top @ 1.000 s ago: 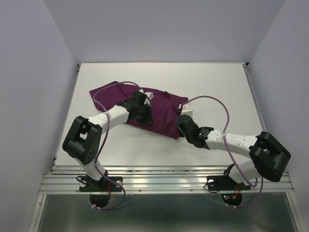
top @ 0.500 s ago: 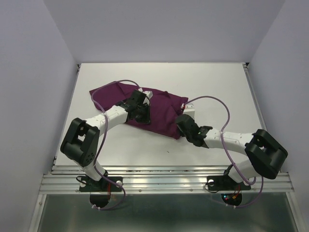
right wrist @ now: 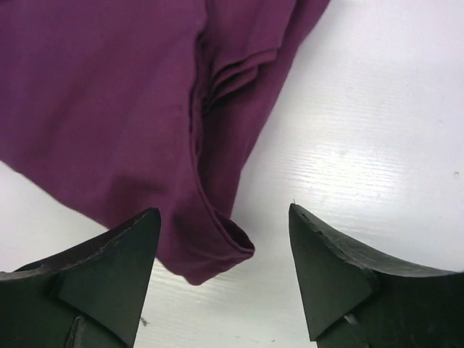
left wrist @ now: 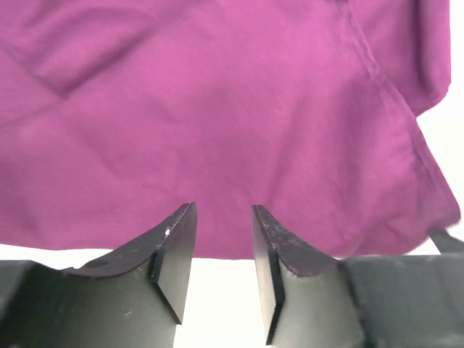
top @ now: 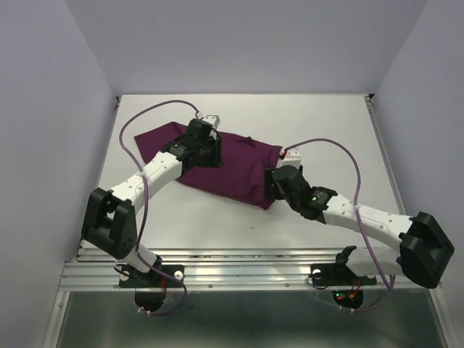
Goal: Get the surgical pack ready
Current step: Pack the surgical kit at the center of the board.
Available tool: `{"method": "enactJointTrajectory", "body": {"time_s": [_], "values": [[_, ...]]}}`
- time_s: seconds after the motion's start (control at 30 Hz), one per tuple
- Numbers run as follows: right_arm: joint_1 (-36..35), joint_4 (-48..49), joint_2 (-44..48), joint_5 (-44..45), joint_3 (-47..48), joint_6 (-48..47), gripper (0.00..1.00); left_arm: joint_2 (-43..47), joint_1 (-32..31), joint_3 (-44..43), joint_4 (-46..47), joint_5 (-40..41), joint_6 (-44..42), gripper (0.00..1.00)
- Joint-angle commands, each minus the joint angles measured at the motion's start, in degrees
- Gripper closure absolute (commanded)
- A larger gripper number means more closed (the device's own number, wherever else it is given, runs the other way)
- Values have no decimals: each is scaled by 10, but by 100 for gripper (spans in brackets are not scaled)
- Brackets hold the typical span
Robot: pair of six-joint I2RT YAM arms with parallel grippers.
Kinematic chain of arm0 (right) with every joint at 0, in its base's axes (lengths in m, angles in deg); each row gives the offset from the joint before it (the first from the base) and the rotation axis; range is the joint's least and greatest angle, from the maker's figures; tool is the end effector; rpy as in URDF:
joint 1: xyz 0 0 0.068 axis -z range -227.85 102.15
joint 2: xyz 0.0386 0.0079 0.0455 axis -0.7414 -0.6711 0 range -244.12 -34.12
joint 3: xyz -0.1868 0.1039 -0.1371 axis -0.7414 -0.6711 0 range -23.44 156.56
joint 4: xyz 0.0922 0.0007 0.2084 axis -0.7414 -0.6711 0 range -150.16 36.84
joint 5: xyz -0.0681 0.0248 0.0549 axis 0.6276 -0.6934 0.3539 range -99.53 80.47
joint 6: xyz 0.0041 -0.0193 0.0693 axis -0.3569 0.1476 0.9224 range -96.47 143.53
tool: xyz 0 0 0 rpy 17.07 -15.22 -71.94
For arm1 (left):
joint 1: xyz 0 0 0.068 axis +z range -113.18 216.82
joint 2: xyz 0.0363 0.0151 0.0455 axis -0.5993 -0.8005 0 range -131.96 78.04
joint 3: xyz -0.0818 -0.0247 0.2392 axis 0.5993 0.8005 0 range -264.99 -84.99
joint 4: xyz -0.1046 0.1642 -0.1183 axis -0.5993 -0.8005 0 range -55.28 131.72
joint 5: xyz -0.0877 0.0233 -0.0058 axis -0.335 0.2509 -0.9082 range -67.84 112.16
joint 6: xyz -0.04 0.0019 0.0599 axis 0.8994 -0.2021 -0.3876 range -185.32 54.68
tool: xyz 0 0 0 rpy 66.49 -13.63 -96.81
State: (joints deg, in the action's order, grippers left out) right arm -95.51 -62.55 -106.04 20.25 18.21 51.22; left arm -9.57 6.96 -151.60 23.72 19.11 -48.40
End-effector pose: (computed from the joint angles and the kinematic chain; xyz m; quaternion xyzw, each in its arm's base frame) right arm 0.1913 0.1661 0.2123 -0.0441 0.8804 0.0671 0.4675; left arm 0.2845 -0.1671 0.2550 0.1130 0.8952 -0.1929 0.3855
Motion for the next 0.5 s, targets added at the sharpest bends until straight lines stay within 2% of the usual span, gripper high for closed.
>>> {"method": "enactJointTrajectory", "body": {"time_s": [0.0, 0.17, 0.3, 0.37, 0.47], "values": [[2, -9, 28, -43, 27, -4, 22, 32, 26, -17, -12, 24, 15, 50], [2, -38, 43, -83, 7, 39, 18, 49, 67, 20, -21, 24, 49, 50], [2, -39, 60, -86, -20, 63, 19, 68, 130, 67, -7, 11, 74, 43], [2, -32, 58, -99, -26, 77, 26, 70, 152, 87, -1, 0, 84, 43], [2, 8, 51, -125, -44, 91, 44, 66, 189, 108, 12, -8, 99, 43]]}}
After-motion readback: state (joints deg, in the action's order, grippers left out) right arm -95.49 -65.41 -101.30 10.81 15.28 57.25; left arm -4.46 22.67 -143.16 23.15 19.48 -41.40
